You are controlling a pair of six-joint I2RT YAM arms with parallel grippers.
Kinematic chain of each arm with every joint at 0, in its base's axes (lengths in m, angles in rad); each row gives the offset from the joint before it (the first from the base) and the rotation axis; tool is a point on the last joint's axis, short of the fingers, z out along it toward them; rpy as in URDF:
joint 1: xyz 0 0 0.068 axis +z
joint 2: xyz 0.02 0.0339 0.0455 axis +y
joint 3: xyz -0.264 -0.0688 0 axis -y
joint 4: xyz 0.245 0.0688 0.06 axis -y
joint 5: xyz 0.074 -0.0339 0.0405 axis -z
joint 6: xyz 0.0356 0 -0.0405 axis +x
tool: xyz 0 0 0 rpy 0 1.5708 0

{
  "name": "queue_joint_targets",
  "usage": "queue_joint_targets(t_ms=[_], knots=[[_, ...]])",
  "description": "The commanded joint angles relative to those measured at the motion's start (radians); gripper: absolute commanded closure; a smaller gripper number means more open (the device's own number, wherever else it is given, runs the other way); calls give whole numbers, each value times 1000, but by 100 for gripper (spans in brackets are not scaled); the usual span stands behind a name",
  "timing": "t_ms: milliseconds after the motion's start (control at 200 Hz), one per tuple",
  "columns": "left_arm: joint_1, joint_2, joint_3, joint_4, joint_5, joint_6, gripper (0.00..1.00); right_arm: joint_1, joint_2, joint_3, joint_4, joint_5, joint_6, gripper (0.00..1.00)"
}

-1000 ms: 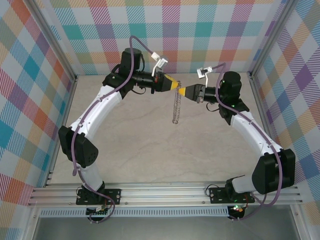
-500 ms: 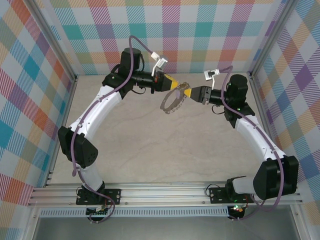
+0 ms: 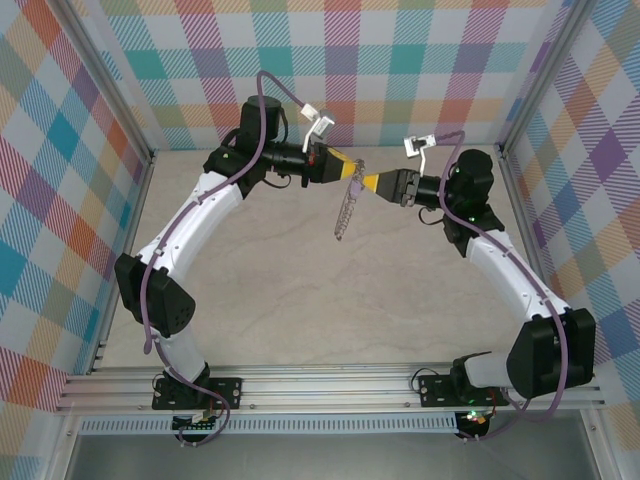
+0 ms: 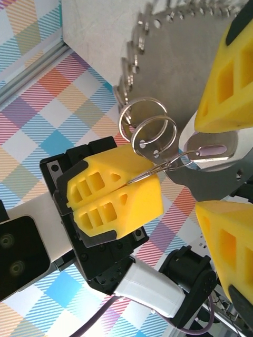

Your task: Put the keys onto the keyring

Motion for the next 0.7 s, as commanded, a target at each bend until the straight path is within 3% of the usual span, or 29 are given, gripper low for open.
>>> queue_joint_targets(t_ms=[0,560,695], knots=[[-11,-56,-4,45,15,-16,100,17,22,10,47,-19,8,61],[-13,-50,-8,55,29,-27,100,26,53,27,91,-6,28,66],[-13,-53,-13,58,25,-27,100,26,61,26,117,-9,47,78]])
